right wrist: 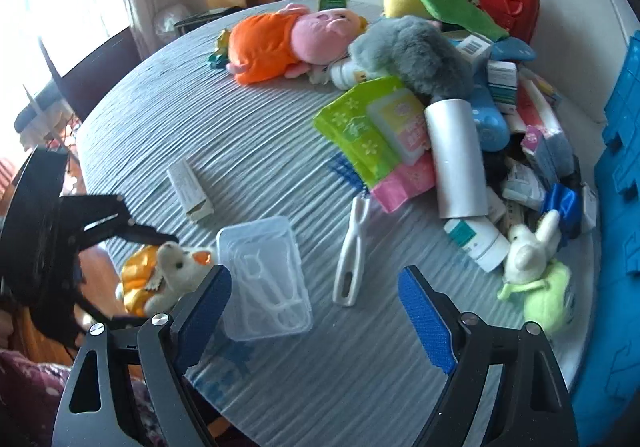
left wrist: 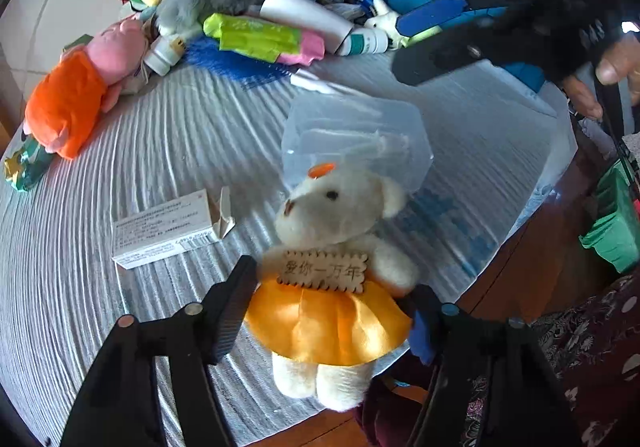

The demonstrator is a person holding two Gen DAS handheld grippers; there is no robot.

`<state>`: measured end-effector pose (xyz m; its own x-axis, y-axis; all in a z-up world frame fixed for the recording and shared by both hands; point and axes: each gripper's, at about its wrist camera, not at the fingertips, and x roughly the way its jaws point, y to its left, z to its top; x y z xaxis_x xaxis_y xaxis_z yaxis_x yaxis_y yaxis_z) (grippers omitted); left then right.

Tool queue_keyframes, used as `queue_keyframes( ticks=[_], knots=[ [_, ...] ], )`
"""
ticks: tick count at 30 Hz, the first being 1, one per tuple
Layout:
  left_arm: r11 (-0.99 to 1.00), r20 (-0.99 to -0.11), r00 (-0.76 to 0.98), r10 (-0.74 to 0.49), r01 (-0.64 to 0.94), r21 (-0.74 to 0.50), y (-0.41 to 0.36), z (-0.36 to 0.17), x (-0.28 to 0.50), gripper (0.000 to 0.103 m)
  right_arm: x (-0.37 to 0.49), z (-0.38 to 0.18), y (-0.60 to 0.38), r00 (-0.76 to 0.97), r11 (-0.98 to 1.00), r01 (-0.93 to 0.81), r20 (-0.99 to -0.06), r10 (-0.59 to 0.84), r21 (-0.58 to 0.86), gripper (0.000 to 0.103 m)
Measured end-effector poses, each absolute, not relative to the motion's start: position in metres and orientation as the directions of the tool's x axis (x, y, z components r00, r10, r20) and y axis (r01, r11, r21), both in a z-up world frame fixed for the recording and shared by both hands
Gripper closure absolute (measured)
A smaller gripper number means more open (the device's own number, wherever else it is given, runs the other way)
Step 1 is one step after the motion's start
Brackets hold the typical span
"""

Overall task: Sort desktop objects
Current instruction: 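Grasp the white teddy bear with the left gripper while the right grasps the clear floss box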

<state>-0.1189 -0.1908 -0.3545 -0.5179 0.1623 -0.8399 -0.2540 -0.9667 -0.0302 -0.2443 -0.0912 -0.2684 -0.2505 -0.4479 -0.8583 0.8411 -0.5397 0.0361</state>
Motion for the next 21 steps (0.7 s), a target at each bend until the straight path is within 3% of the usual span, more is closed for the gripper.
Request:
queue_keyframes(
  ticks=[7, 10, 17, 19, 21],
  knots=[
    [-0.969, -0.848, -0.510, 0.146, -0.246, -0.019, -0.204, -0.352, -0.116, 0.055, -0.229, -0.307, -0.119, -0.182, -0.401, 0.916, -0.884, -0.430, 0.006, 0.020],
    [-0.972, -0.849, -0.512, 0.133, -0.235, -0.011, -0.206, -0.352, -0.117, 0.055, -0.235, -0.326, -0.128, -0.141, -0.381, 0.924, -0.909, -0.391, 0.020, 0.040],
    [-0.980, -0.845, -0.522, 0.119, -0.201, -0.013, -0.208, -0.353, -0.119, 0.056, -0.232, -0.329, -0.141, -0.146, -0.339, 0.941, -0.912, -0.383, -0.008, 0.042],
    [-0.981, -0.843, -0.527, 0.106, -0.192, -0.003, -0.206, -0.351, -0.121, 0.069, -0.228, -0.327, -0.144, -0.181, -0.343, 0.938, -0.909, -0.377, -0.045, 0.043],
    [-0.982, -0.838, -0.539, 0.080, -0.187, 0.027, -0.205, -0.349, -0.121, 0.071, -0.221, -0.322, -0.143, -0.190, -0.346, 0.937, -0.902, -0.389, -0.049, 0.043]
  ],
)
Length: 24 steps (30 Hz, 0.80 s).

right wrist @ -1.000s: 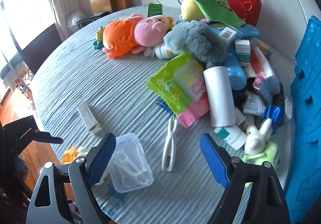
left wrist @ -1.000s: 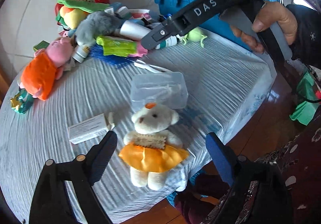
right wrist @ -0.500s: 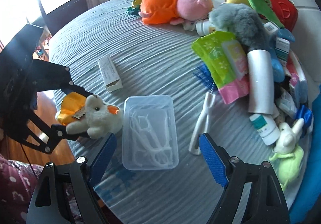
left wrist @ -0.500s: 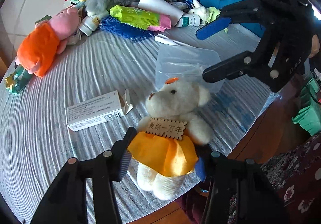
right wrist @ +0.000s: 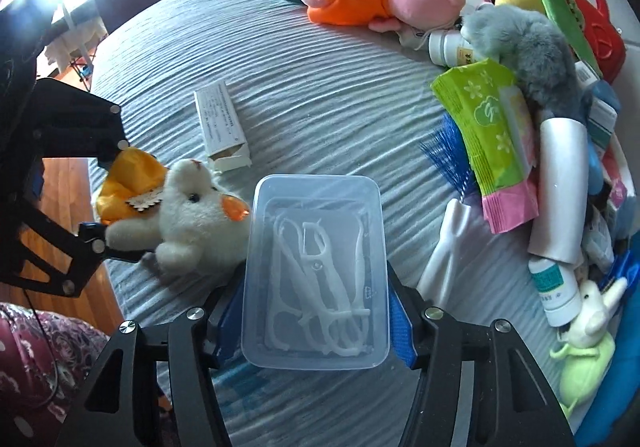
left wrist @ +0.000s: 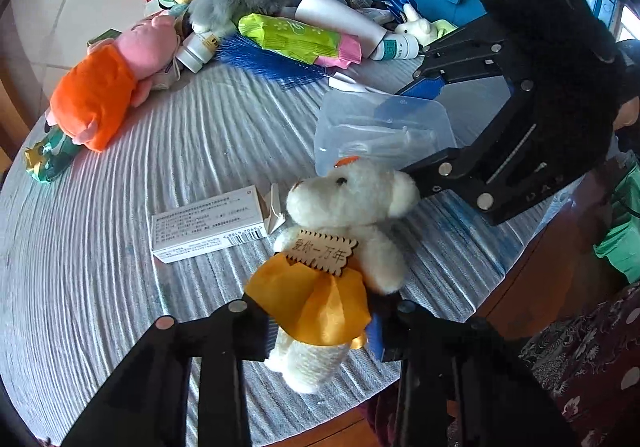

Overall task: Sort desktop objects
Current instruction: 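Grasp the white teddy bear with the left gripper while the right grasps the clear floss box, then lift the teddy bear and clear floss box over the blue crate with both grippers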

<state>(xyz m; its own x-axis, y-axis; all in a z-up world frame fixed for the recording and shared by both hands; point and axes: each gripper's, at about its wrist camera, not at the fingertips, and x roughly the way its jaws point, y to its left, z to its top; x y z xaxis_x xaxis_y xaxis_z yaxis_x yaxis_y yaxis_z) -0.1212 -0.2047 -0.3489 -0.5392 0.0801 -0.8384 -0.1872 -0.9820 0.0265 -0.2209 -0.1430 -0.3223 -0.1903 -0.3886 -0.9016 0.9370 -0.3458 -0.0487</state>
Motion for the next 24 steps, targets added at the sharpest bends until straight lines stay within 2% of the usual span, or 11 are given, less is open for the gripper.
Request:
queue_keyframes(
  ticks=[5, 11, 20, 24],
  knots=[
    [-0.989, -0.803, -0.589, 0.094, -0.150, -0.005, -0.217, -0.330, -0.119, 0.073, -0.221, -0.300, -0.132, -0.252, -0.438, 0.897, -0.880, -0.402, -0.056, 0.043],
    [-0.987, -0.740, -0.671, 0.040, -0.140, 0.073, -0.218, -0.286, -0.127, 0.073, -0.229, -0.261, -0.131, -0.360, -0.544, 0.835, -0.828, -0.430, -0.080, 0.043],
    [-0.988, -0.587, -0.809, -0.030, -0.066, 0.141, -0.227, -0.182, -0.164, 0.072, -0.244, -0.150, -0.120, -0.568, -0.705, 0.705, -0.663, -0.489, -0.084, 0.043],
    [-0.986, -0.508, -0.860, -0.043, -0.045, 0.160, -0.221, -0.131, -0.179, 0.072, -0.242, -0.096, -0.107, -0.677, -0.771, 0.626, -0.572, -0.463, -0.117, 0.043]
  ],
)
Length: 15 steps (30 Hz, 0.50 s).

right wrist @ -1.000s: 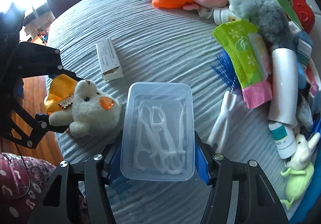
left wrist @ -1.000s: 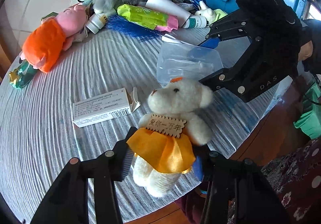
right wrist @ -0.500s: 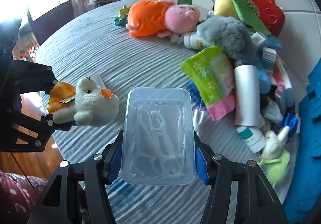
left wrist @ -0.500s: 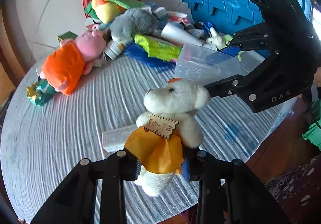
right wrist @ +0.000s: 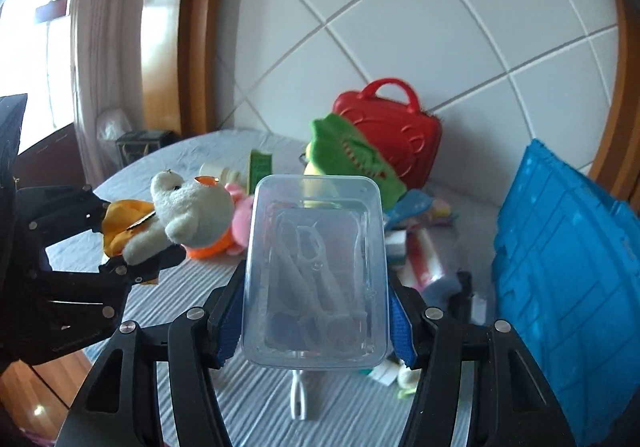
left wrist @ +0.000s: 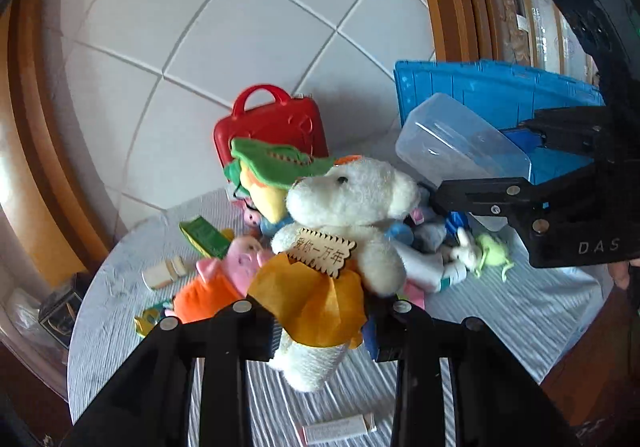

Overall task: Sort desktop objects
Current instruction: 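Lift the teddy bear and clear floss box over the blue crate with both grippers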

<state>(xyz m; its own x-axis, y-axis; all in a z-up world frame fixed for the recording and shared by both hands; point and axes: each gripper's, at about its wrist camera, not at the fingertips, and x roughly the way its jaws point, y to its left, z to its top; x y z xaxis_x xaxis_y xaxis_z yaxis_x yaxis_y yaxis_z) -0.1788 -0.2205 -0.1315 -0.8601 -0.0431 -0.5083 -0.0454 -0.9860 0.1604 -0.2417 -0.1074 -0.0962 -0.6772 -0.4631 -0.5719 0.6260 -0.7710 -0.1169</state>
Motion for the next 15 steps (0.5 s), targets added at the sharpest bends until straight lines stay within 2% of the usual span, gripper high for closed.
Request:
queue_keyframes(
  ticks=[7, 15],
  knots=[
    [-0.984, -0.423, -0.903, 0.073, -0.134, 0.117, -0.186, -0.060, -0.214, 0.073, -0.246, -0.024, -0.068, -0.819, -0.887, 0.448, -0.446, -0.359, -0.108, 0.043],
    [-0.947, -0.341, -0.906, 0.250, -0.302, 0.110, -0.080, -0.004, -0.248, 0.072, -0.236, 0.041, 0.027, -0.933, -0.969, 0.227, -0.307, -0.187, -0.100, 0.043]
  ],
)
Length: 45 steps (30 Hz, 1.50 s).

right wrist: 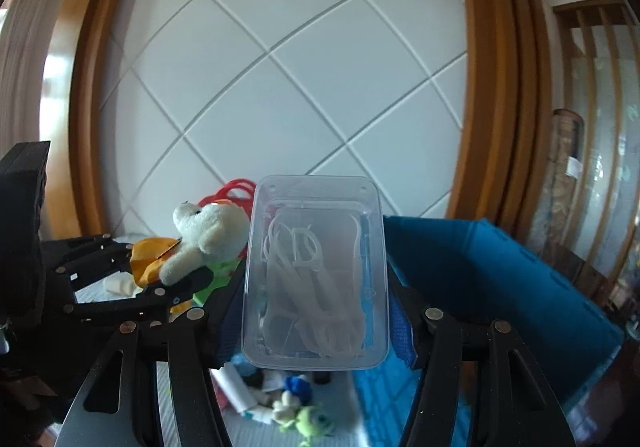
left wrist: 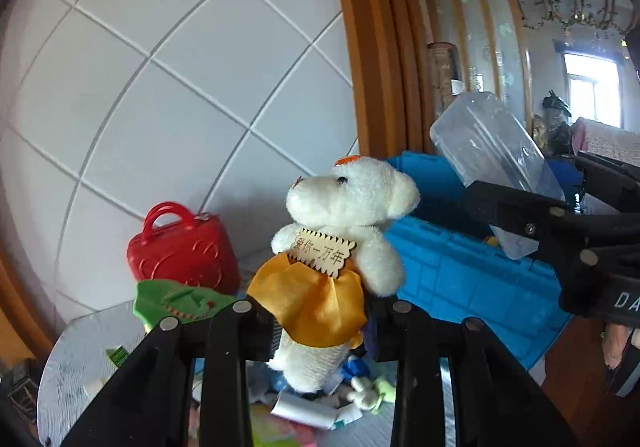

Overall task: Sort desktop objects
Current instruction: 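Lift the teddy bear and clear floss box over the blue crate with both grippers, then open both grippers to drop the bear and floss box into the crate, then withdraw both grippers from the crate back toward the table pile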

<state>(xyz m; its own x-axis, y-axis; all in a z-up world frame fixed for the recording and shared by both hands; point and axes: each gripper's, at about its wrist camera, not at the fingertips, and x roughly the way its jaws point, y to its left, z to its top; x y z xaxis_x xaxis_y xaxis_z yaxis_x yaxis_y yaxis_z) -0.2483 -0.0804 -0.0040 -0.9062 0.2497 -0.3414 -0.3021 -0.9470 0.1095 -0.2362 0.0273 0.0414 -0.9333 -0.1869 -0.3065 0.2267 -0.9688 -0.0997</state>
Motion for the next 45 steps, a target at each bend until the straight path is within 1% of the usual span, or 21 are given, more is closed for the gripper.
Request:
queue_keyframes(
  ticks=[3, 5, 9, 12, 15, 19, 21, 22, 23, 24, 25, 26, 34, 40, 45],
  knots=[
    [-0.930, -0.327, -0.895, 0.304, -0.353, 0.103, -0.033, 0.012, -0.264, 0.072, -0.243, 0.058, 0.075, -0.954, -0.986, 0.140, -0.280, -0.109, -0.092, 0.043],
    [-0.919, -0.323, -0.882, 0.343, -0.386, 0.078, -0.003, 0.023, -0.278, 0.072, -0.253, 0.067, 0.112, -0.958, -0.993, 0.085, -0.280, -0.057, -0.087, 0.043],
    [-0.906, -0.328, -0.870, 0.368, -0.415, 0.084, 0.057, 0.036, -0.308, 0.072, -0.278, 0.070, 0.169, -0.955, -0.994, -0.004, -0.294, 0.035, -0.107, 0.043],
    [-0.896, -0.336, -0.863, 0.376, -0.431, 0.104, 0.101, 0.042, -0.328, 0.072, -0.299, 0.068, 0.211, -0.947, -0.993, -0.053, -0.309, 0.083, -0.105, 0.043],
    [-0.894, -0.366, -0.851, 0.377, -0.438, 0.098, 0.134, 0.043, -0.347, 0.072, -0.315, 0.066, 0.246, -0.939, -0.992, -0.082, -0.326, 0.108, -0.092, 0.043],
    [-0.901, -0.391, -0.858, 0.334, -0.412, 0.135, 0.165, 0.044, -0.372, 0.070, -0.339, 0.059, 0.288, -0.923, -0.992, -0.110, -0.364, 0.124, -0.060, 0.043],
    [-0.909, -0.394, -0.867, 0.306, -0.389, 0.149, 0.174, 0.046, -0.379, 0.063, -0.346, 0.053, 0.301, -0.915, -0.993, -0.113, -0.385, 0.122, -0.047, 0.042],
    [-0.914, -0.397, -0.870, 0.293, -0.377, 0.152, 0.177, 0.047, -0.384, 0.053, -0.352, 0.051, 0.306, -0.908, -0.993, -0.111, -0.401, 0.117, -0.040, 0.042],
    [-0.919, -0.396, -0.876, 0.277, -0.362, 0.157, 0.179, 0.047, -0.387, 0.038, -0.354, 0.050, 0.309, -0.909, -0.992, -0.118, -0.399, 0.122, -0.036, 0.038],
    [-0.926, -0.388, -0.885, 0.256, -0.340, 0.165, 0.180, 0.047, -0.390, 0.031, -0.354, 0.049, 0.313, -0.909, -0.990, -0.133, -0.394, 0.136, -0.036, 0.027],
    [-0.933, -0.375, -0.897, 0.236, -0.317, 0.171, 0.180, 0.047, -0.390, 0.020, -0.355, 0.049, 0.317, -0.908, -0.989, -0.143, -0.392, 0.146, -0.038, 0.021],
    [-0.937, -0.362, -0.905, 0.224, -0.302, 0.174, 0.180, 0.048, -0.390, 0.018, -0.355, 0.050, 0.319, -0.909, -0.989, -0.145, -0.389, 0.148, -0.038, 0.013],
    [-0.949, -0.349, -0.917, 0.194, -0.266, 0.171, 0.173, 0.051, -0.387, 0.017, -0.350, 0.059, 0.318, -0.932, -0.994, -0.108, -0.345, 0.111, -0.027, 0.012],
    [-0.957, -0.316, -0.932, 0.177, -0.238, 0.168, 0.161, 0.053, -0.370, 0.017, -0.327, 0.063, 0.305, -0.950, -0.998, -0.065, -0.306, 0.064, -0.008, 0.012],
    [-0.960, -0.301, -0.939, 0.164, -0.222, 0.172, 0.149, 0.051, -0.352, 0.017, -0.309, 0.060, 0.286, -0.954, -1.000, -0.019, -0.300, 0.020, -0.005, 0.011]
  ],
)
